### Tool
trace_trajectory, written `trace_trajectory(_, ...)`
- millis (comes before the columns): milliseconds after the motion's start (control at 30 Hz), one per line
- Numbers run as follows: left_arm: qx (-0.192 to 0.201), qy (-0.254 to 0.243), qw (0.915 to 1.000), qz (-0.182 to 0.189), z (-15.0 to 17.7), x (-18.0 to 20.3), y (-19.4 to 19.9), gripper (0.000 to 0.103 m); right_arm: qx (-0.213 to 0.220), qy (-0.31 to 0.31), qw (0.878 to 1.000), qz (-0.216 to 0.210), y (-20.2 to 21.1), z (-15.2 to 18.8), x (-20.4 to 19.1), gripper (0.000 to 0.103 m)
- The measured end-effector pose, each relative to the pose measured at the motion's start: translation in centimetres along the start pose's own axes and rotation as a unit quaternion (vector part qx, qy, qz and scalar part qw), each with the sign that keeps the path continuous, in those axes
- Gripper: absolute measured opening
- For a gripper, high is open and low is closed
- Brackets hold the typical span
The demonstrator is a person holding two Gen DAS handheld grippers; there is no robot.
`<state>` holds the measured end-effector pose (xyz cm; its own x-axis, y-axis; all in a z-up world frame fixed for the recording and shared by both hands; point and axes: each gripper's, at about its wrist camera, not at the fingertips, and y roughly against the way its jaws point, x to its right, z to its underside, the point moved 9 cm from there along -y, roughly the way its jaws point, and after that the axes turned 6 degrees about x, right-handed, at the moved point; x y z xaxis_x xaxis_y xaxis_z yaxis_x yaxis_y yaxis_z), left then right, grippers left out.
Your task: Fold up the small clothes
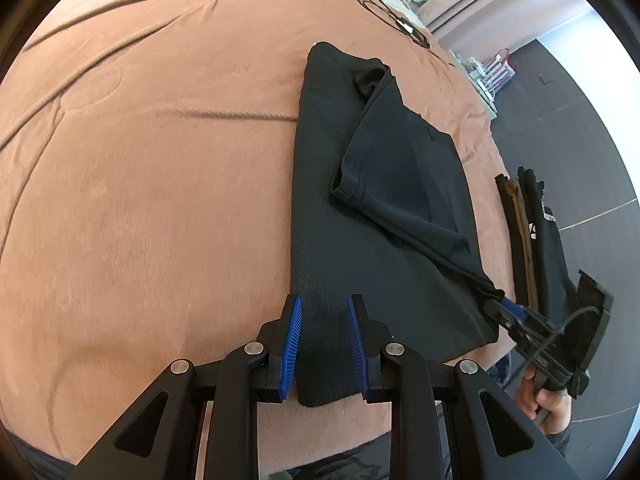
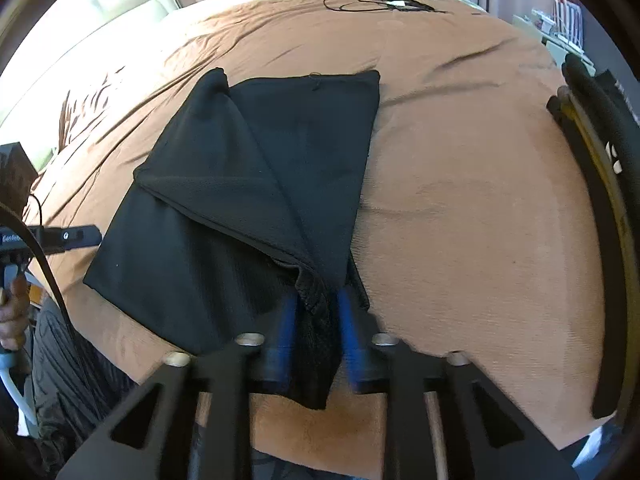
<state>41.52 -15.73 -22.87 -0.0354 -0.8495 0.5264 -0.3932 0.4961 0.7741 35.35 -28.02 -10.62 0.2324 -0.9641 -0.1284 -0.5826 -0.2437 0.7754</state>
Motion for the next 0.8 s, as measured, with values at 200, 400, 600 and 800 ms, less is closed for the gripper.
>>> trace_trajectory(200, -0.002, -0.003, 0.9998, -0.018, -0.1, -0.7, -0.8, 0.044, 0.020, 0.023, 1.000, 0.002, 1.1, -1.0, -0.6, 0.053)
trace_trajectory(400, -0.007, -0.017, 0.9996, -0.022, 0.4, -1.1, -1.4, 0.039, 0.013, 0.064, 0.998, 0.001, 0.1, -1.7, -3.0, 0.053)
trace_trajectory(600, -0.006, 0.006, 1.0000, 0.001, -0.5, -1.6, -0.8, 0.033, -0.007, 0.095, 0.995, 0.009, -2.1, -2.3, -5.4, 0.053)
trace_trajectory(800, 0.014, 0.018, 0.9995, 0.021, -2.2, -2.0, 0.0, 0.033, -0.014, 0.129, 0.991, 0.019, -3.8, -3.1, -8.1, 0.065)
